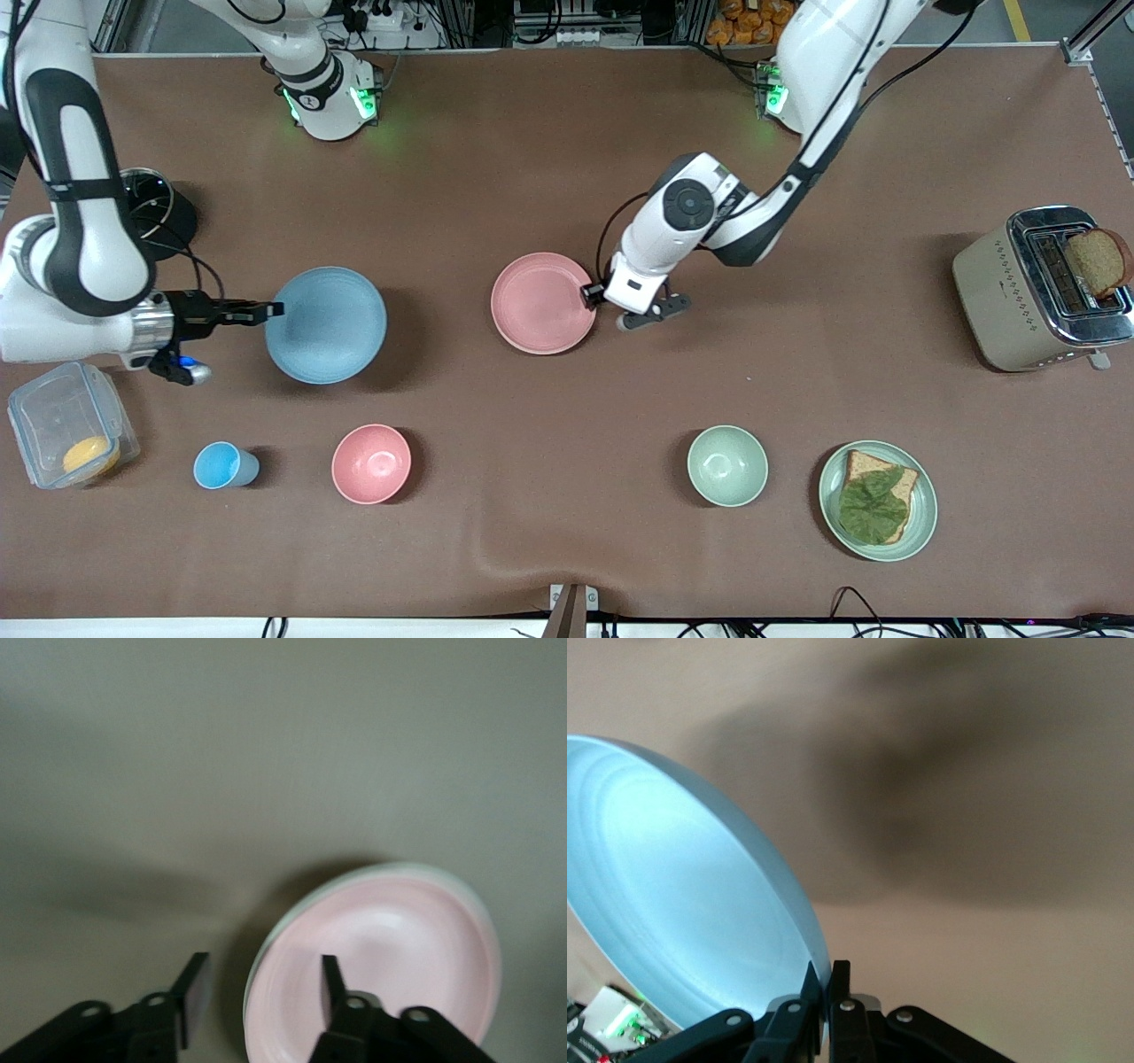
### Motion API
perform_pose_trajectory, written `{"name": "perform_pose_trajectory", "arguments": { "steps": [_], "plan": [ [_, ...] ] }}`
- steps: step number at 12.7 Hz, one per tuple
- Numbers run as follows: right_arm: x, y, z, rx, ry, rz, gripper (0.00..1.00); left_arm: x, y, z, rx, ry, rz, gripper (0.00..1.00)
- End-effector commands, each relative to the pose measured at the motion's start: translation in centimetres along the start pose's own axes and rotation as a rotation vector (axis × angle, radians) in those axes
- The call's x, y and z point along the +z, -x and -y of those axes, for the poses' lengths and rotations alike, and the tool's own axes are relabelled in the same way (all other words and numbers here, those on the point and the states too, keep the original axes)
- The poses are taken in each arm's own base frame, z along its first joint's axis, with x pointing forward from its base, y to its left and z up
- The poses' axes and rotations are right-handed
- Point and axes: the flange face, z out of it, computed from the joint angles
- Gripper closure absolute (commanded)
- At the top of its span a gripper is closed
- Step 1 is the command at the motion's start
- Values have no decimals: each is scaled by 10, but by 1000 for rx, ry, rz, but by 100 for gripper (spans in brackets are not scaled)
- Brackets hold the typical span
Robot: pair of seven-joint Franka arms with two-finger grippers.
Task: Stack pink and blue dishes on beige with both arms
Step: 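Carry the blue plate over the pink plate while the left gripper withdraws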
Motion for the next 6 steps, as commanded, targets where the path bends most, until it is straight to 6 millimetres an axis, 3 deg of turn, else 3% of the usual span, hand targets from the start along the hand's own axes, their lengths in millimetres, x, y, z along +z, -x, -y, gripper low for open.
{"name": "perform_pose_trajectory", "arguments": {
  "steps": [1, 4, 6],
  "plan": [
    [35, 10, 80, -49, 50, 23, 100, -108, -46, 9, 14, -45, -114, 0],
    [84, 23, 151, -49, 116, 39, 100, -198, -96, 43, 105, -186, -98, 0],
    [124, 36, 197, -46, 154, 35, 100, -274, -133, 86, 173, -237, -96, 0]
  ]
}}
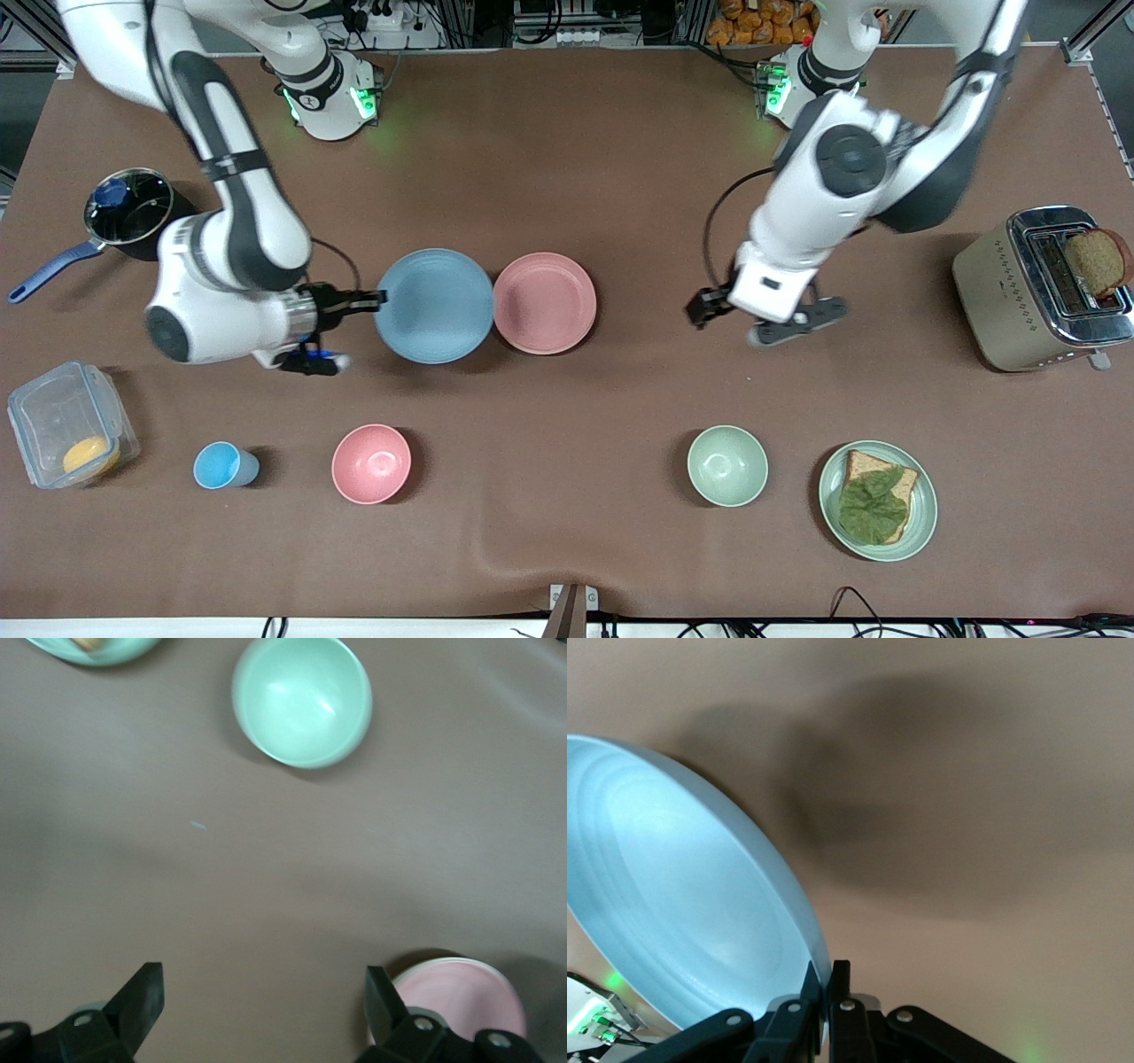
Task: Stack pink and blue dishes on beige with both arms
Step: 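Carry the blue plate over the pink plate while the left gripper withdraws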
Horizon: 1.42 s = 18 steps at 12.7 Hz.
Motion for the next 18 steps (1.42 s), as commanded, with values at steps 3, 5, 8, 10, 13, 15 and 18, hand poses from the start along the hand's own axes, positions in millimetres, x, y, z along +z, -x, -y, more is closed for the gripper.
{"name": "perform_pose_trajectory", "arguments": {
  "steps": [3, 5, 8, 10, 13, 15, 18],
  "plan": [
    [56, 5, 60, 12, 28, 0, 100, -95, -33, 104, 197, -136, 25, 0],
    [78, 0, 70, -1, 43, -12, 100, -129, -46, 131, 207, -145, 47, 0],
    [95, -1, 83, -12, 52, -30, 100, -150, -60, 165, 196, -151, 40, 0],
    [105, 0, 96, 7, 52, -51, 100, -163, -62, 187, 208, -144, 43, 0],
    [113, -1, 101, 15, 57, -58, 100, -178, -56, 191, 207, -141, 17, 0],
    [119, -1, 106, 9, 62, -54, 100, -177, -55, 188, 213, -141, 19, 0],
    [122, -3, 108, 8, 61, -64, 100, -176, -53, 182, 225, -122, 27, 0]
  ]
}}
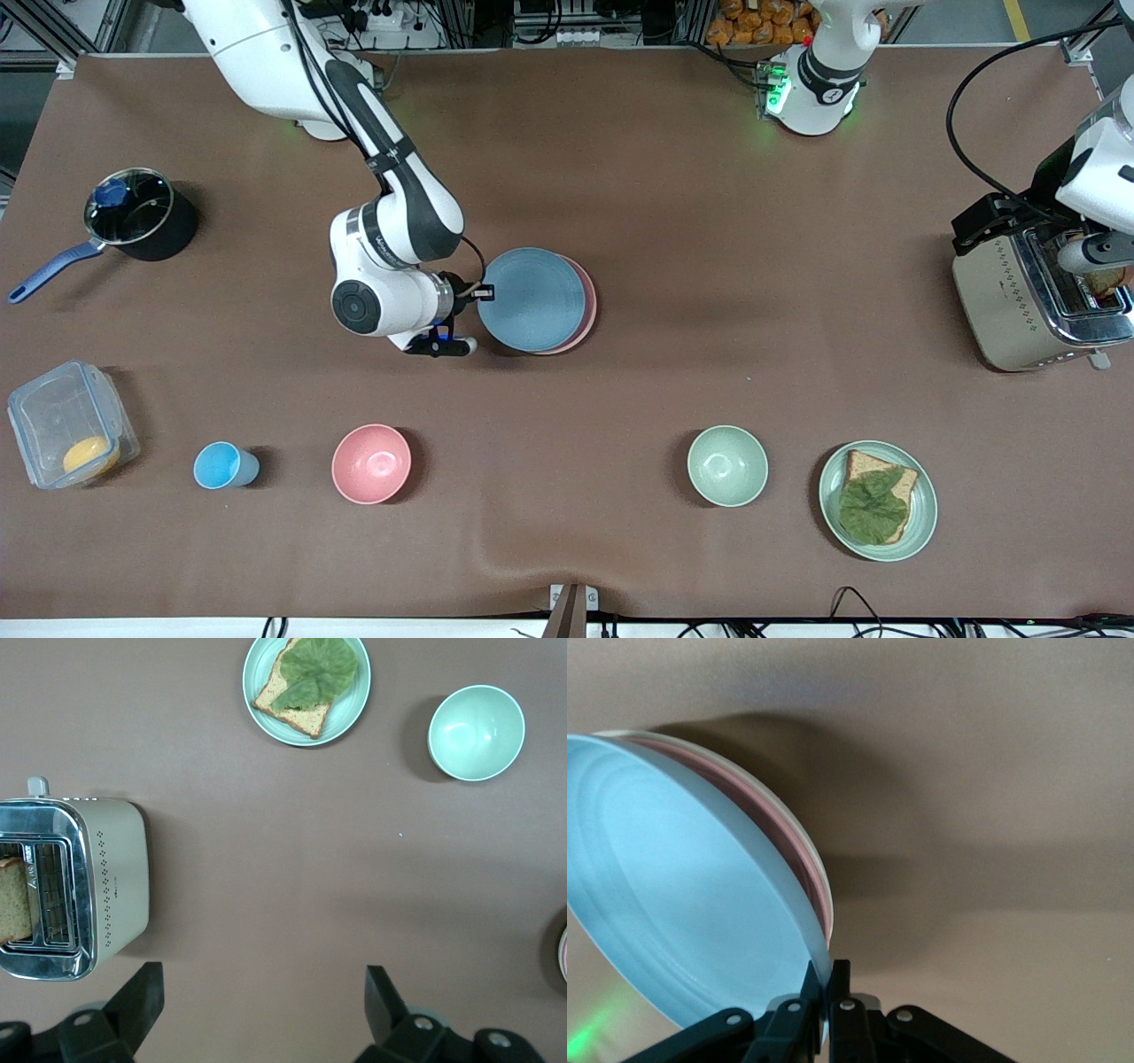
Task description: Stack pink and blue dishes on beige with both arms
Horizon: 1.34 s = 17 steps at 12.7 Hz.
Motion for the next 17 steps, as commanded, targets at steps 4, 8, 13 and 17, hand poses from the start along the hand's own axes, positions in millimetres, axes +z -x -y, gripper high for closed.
{"name": "perform_pose_trajectory", "arguments": {
  "steps": [4, 8, 13, 17],
  "plan": [
    [8, -2, 11, 18, -17, -2, 100, -3, 6, -13, 29, 17, 11, 0],
    [11, 0, 23, 22, -34, 5, 27, -6, 9, -12, 34, 19, 6, 0],
    [-83, -17, -31, 32, -8, 29, 0, -6, 10, -14, 26, 20, 7, 0],
    [-220, -8, -109, -25, 75, -43, 0, -9, 7, 2, 14, 19, 1, 0]
  ]
}}
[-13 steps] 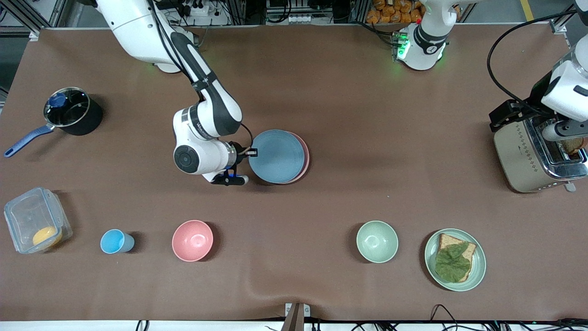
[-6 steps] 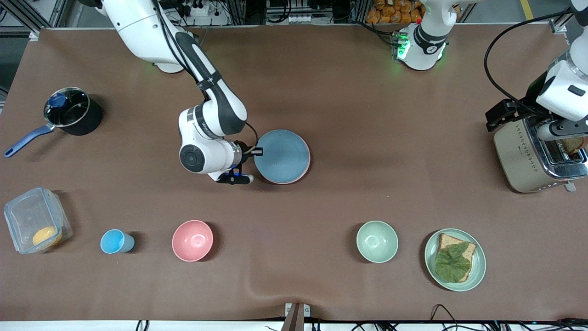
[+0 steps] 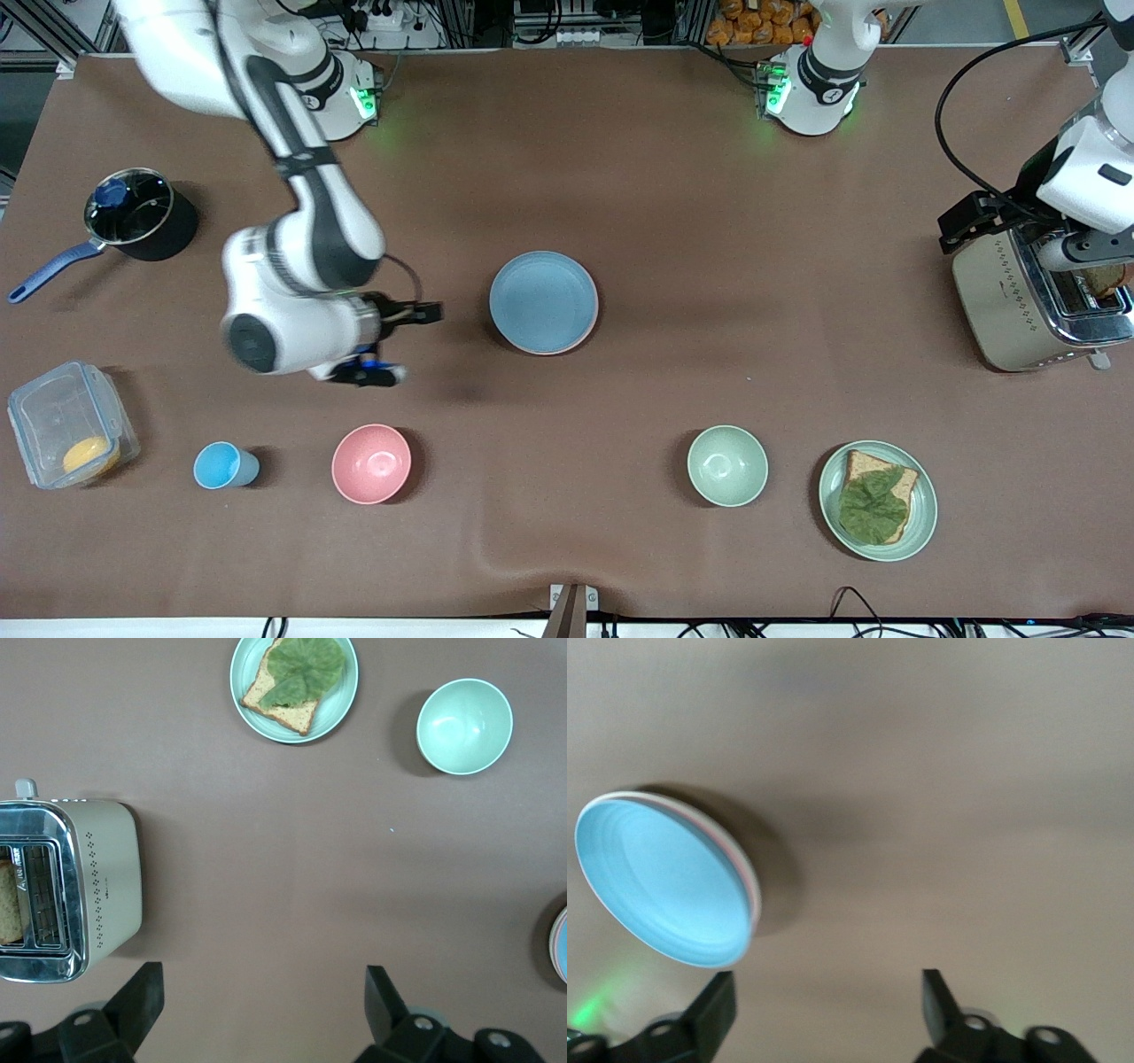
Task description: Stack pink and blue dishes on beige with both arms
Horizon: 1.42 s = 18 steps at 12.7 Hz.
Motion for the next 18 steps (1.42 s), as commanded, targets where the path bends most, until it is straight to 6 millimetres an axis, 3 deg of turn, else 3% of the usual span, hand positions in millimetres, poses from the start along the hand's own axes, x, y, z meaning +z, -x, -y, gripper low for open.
{"name": "perform_pose_trajectory", "arguments": {
  "steps": [1, 5, 7, 9, 15, 18],
  "plan": [
    [-73, 28, -42, -38, 59, -85, 0, -7, 5, 7, 2, 14, 2, 0],
    [-181, 93, -103, -95, 157, -260, 0, -9, 6, 6, 1, 14, -1, 0],
    [-214, 118, -131, -115, 162, -312, 0, -11, 6, 7, 3, 15, -4, 0],
    [-240, 143, -140, -111, 255, -364, 0, -12, 8, 5, 6, 14, -3, 0],
    [-264, 183, -140, -34, 266, -407, 0, -17, 14, 9, 2, 10, 14, 0],
    [-268, 187, -141, -10, 243, -427, 0, -26, 13, 10, 0, 14, -5, 0]
  ]
}}
